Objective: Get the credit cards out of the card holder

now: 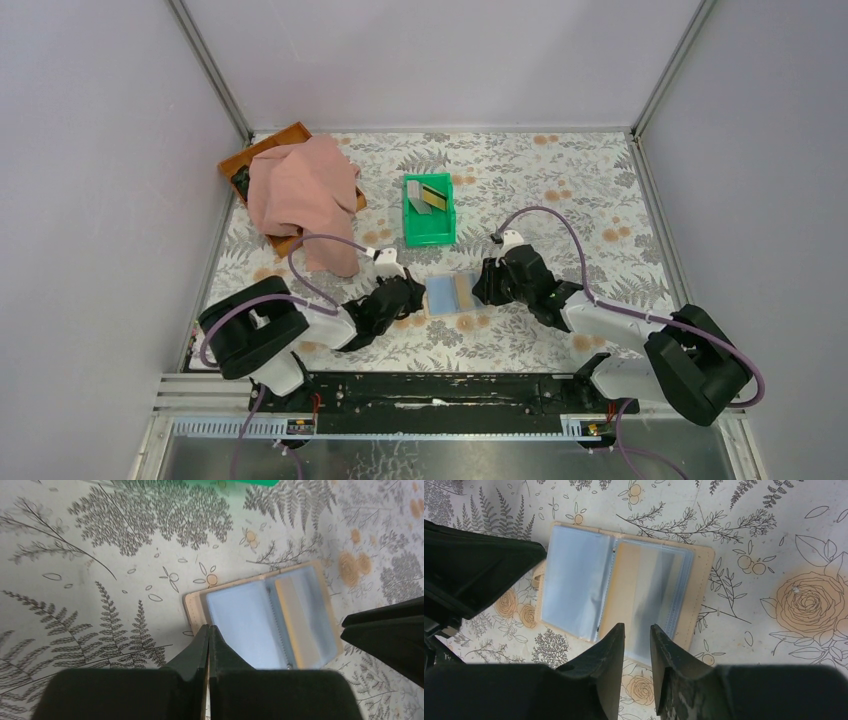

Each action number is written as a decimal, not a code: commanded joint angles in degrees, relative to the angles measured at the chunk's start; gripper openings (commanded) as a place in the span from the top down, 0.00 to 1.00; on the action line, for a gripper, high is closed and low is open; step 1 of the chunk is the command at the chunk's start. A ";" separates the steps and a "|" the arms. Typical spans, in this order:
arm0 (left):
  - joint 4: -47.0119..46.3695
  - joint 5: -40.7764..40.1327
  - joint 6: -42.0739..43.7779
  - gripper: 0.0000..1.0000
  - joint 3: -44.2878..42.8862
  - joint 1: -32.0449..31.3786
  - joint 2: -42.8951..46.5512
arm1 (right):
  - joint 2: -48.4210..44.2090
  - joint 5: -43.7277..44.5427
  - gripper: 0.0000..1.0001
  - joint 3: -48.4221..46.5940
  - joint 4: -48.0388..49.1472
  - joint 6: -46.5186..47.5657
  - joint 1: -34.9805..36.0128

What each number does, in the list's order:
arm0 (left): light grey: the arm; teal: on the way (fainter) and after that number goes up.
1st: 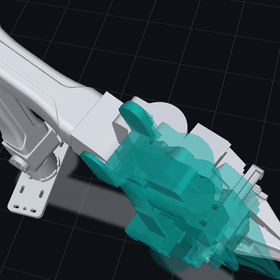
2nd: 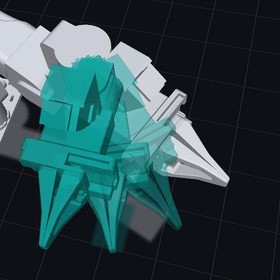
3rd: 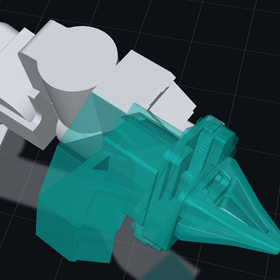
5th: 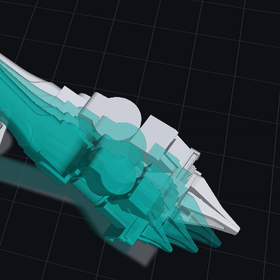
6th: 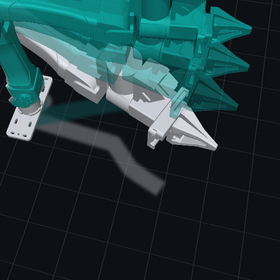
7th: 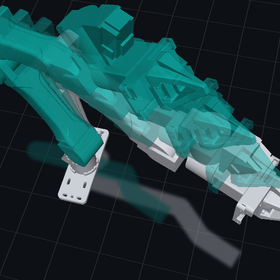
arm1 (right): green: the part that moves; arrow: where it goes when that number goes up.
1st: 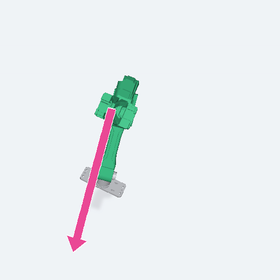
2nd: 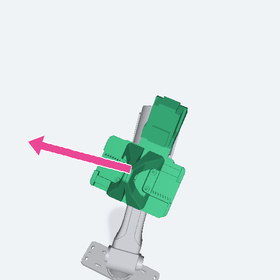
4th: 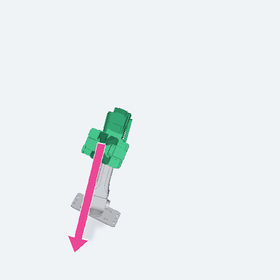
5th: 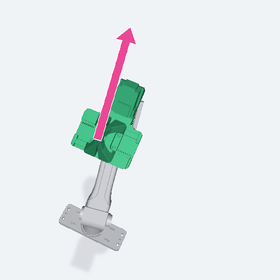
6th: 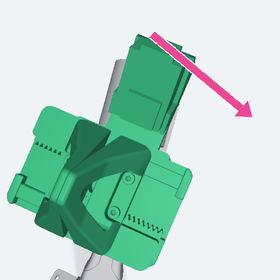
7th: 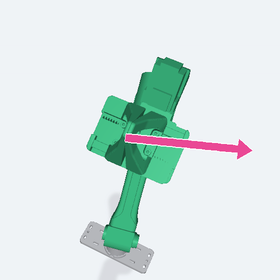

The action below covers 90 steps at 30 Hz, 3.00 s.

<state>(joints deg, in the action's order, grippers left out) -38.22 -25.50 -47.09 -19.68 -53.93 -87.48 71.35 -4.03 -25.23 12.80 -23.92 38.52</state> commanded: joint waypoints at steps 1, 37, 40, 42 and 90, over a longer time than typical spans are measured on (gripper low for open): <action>-6.35 3.11 -2.03 1.00 0.47 -0.41 -4.14 | 0.68 1.45 0.65 0.23 2.76 -0.85 0.14; -7.69 3.74 -3.67 1.00 1.85 -0.39 -7.59 | 4.94 -0.19 0.67 0.23 4.80 -1.71 0.15; -7.67 3.88 -3.64 1.00 1.78 -0.41 -7.78 | 4.51 -0.51 0.68 0.27 4.84 -1.92 0.19; -7.74 4.00 -3.62 1.00 1.74 -0.45 -8.00 | 3.66 -0.64 0.71 0.36 4.83 -1.96 0.28; -8.67 3.63 -2.18 1.00 4.47 -0.40 -2.84 | 1.02 0.61 0.88 -3.09 2.41 -2.84 8.41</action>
<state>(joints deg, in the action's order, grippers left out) -50.89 -21.32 -50.89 -16.19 -54.00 -93.76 72.38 -4.05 -27.27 16.80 -27.46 46.17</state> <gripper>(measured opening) 0.009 0.125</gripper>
